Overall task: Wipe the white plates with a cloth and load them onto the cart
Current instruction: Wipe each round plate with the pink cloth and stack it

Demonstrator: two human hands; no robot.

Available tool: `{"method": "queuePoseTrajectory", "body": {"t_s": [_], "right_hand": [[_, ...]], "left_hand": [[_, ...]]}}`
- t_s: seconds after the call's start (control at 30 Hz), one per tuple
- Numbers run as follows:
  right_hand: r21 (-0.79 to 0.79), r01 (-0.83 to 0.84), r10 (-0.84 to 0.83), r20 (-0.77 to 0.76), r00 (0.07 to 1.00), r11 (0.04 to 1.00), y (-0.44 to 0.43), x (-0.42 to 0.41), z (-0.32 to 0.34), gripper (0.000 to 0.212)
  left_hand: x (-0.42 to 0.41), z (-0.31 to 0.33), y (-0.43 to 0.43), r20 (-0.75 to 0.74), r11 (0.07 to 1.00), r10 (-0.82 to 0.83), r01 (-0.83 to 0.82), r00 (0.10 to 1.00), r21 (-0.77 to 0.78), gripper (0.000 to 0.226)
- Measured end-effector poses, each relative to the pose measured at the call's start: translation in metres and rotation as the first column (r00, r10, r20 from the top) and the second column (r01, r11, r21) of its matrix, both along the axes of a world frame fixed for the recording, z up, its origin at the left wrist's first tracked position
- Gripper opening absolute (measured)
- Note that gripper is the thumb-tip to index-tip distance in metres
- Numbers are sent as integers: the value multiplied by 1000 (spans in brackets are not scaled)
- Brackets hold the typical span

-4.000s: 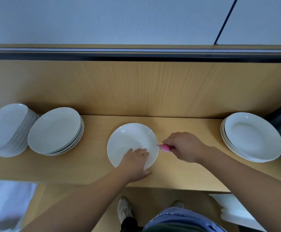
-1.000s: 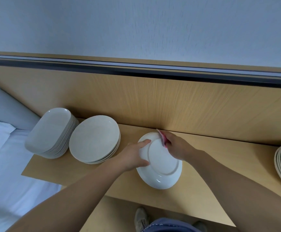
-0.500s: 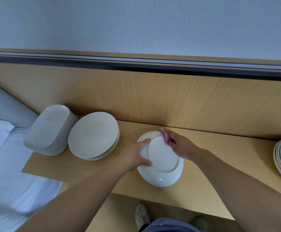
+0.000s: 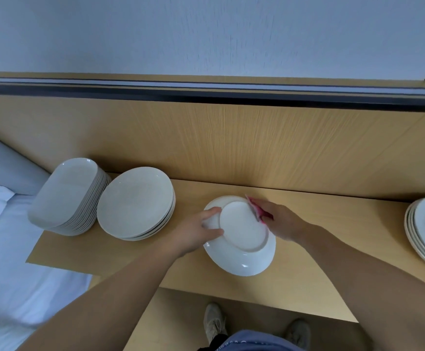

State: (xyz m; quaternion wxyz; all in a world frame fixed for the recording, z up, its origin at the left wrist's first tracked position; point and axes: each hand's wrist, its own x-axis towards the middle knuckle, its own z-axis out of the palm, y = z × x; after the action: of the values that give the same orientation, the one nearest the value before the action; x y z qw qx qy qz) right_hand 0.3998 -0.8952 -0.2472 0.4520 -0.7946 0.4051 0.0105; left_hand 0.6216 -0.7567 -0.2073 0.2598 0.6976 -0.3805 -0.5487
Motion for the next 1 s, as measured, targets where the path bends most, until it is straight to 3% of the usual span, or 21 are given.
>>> {"method": "queuePoseTrajectory", "body": {"t_s": [0.07,0.3,0.57,0.7,0.8,1.0], "right_hand": [[-1,-49,49,-24,999,999,-7,3,5,62],[15,-57,57,-8,998,998,-8,12,2,58],[-5,258,-256,107,961,966,38,-11,-18,63],[-8,335,-330,147,932,942,60,-19,-24,65],[9,301,-300,125,946,954,50,-22,-24,65],[38,77,-80,87,993,996,13,-18,-9,64]], "left_hand": [[4,-1,-3,-73,1000,2,1,997,30,69],[-5,-15,0,1,999,11,-11,1000,37,81],[-11,-15,6,64,999,-38,37,997,28,78],[-14,-15,8,67,999,-51,50,996,5,77],[-15,-14,10,38,999,-49,50,998,-17,75],[-13,-5,1,-115,1000,21,-21,993,-6,64]]}}
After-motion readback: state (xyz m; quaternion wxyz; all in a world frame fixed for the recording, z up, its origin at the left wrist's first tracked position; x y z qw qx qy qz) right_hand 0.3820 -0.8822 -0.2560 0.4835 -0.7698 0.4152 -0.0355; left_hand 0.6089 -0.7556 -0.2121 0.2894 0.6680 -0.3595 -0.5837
